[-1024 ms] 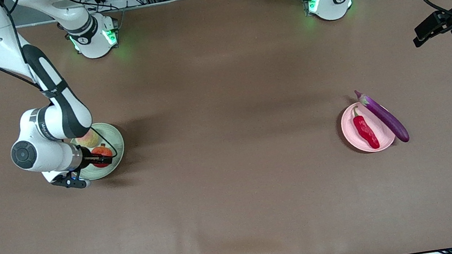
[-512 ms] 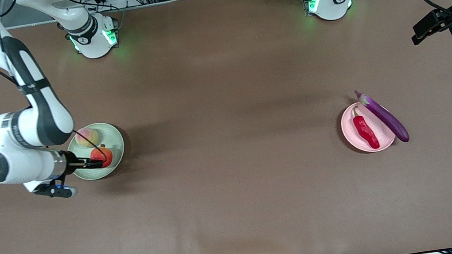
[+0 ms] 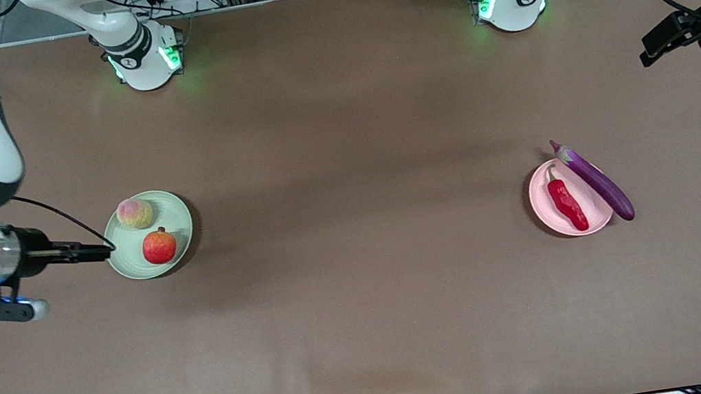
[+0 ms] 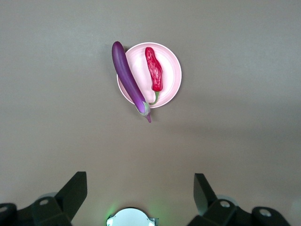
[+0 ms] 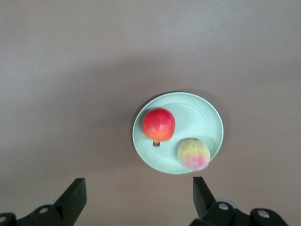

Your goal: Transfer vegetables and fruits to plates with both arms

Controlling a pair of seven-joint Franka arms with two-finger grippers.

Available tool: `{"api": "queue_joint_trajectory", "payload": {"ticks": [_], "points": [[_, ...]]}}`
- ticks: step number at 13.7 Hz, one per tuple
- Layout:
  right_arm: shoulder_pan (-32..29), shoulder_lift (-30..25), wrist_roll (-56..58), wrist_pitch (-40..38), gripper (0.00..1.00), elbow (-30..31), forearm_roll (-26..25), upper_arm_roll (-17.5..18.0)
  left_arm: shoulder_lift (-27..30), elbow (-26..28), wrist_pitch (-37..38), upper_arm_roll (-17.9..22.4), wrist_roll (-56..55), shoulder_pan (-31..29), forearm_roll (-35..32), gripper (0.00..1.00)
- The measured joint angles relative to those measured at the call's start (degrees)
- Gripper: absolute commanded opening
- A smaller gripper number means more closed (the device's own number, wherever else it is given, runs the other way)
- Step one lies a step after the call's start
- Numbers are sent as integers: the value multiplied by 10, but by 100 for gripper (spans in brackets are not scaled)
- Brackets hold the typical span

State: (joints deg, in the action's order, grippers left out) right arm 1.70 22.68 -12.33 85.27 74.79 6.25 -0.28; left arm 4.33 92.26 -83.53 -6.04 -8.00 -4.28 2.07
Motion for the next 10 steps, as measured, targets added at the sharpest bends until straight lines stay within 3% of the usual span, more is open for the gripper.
{"api": "queue_joint_trajectory", "payload": {"ticks": [6, 10], "points": [[-31, -9, 18, -130, 100, -121, -1, 19, 7, 10, 1, -13, 0, 1, 0, 100], [-35, -85, 44, -132, 100, -111, -22, 26, 9, 13, 1, -14, 0, 1, 0, 100]]}}
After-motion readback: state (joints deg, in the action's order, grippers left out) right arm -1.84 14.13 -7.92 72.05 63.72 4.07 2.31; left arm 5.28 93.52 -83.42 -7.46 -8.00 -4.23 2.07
